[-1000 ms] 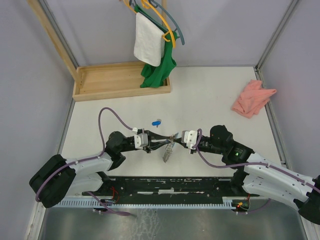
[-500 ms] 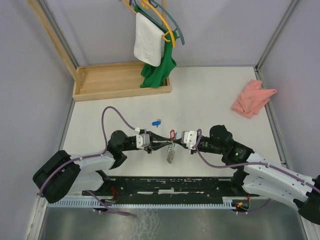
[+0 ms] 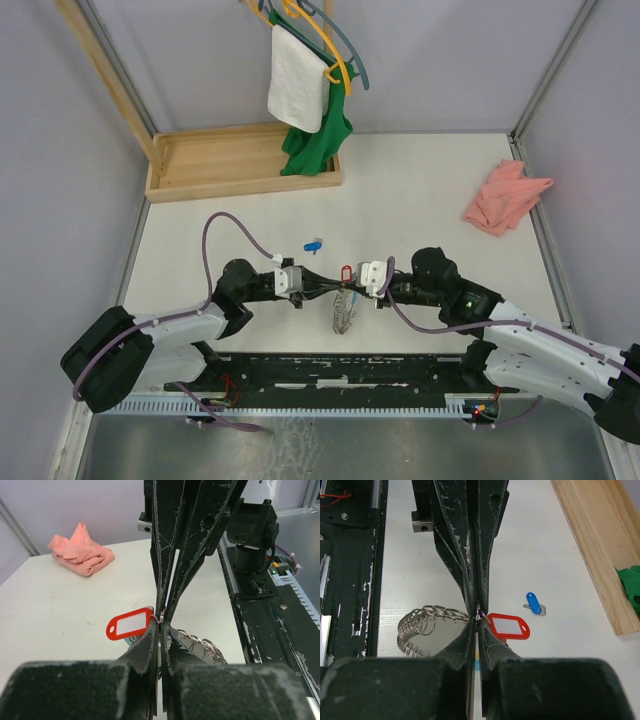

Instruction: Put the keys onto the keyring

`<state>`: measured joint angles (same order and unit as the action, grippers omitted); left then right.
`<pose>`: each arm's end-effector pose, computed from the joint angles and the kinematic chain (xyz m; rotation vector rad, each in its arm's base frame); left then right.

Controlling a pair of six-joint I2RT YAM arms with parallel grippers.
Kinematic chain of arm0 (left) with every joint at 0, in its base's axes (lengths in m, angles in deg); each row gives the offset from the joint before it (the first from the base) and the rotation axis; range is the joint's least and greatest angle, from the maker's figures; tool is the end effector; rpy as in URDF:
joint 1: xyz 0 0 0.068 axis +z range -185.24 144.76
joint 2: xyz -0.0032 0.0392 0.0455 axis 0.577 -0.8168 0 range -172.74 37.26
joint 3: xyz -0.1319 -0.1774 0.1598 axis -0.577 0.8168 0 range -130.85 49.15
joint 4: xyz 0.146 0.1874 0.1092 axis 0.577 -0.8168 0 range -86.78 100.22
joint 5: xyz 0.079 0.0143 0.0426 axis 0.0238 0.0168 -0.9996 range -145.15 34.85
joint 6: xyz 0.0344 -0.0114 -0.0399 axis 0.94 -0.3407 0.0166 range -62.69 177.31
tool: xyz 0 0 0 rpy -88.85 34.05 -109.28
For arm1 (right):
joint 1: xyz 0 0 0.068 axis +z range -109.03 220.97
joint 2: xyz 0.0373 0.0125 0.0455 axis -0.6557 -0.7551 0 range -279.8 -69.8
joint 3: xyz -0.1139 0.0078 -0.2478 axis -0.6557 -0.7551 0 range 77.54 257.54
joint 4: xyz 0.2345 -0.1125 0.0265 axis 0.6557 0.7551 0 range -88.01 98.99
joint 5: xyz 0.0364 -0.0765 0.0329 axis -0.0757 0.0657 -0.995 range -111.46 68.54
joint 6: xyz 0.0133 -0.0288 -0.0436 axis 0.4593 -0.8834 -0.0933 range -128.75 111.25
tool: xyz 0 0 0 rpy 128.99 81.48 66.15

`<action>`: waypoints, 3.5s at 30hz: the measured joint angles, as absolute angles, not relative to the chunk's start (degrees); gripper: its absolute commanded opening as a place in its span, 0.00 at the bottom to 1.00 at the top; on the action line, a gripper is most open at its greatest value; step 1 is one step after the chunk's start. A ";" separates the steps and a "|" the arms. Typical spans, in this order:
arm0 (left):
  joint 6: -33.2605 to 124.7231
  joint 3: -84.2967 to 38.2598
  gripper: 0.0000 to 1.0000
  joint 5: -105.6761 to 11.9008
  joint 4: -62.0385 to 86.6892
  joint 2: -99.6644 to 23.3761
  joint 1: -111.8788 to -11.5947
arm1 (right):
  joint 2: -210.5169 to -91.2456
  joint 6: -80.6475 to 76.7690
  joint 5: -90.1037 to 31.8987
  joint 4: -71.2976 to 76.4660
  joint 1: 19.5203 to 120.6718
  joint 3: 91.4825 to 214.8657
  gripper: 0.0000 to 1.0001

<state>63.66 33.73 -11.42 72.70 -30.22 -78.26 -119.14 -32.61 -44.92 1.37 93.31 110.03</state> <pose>0.1404 -0.1646 0.2190 1.1769 0.9733 -1.0438 0.1123 0.1687 0.2704 -1.3830 1.2917 0.7215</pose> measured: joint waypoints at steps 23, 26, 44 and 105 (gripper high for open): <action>75.88 21.23 0.03 -18.05 28.53 -19.86 -78.33 | -128.23 -37.09 -43.33 16.60 93.33 123.52 0.34; 76.23 20.90 0.03 -18.18 27.76 -19.80 -78.42 | -129.22 -36.89 -43.29 16.62 93.33 123.63 0.33; 76.88 20.57 0.03 -18.44 26.71 -19.77 -78.87 | -131.80 -35.32 -41.95 15.31 93.33 124.30 0.01; 84.93 29.93 0.45 -22.02 46.14 -17.17 -78.07 | -123.95 -26.88 -51.68 -0.19 86.60 114.55 0.01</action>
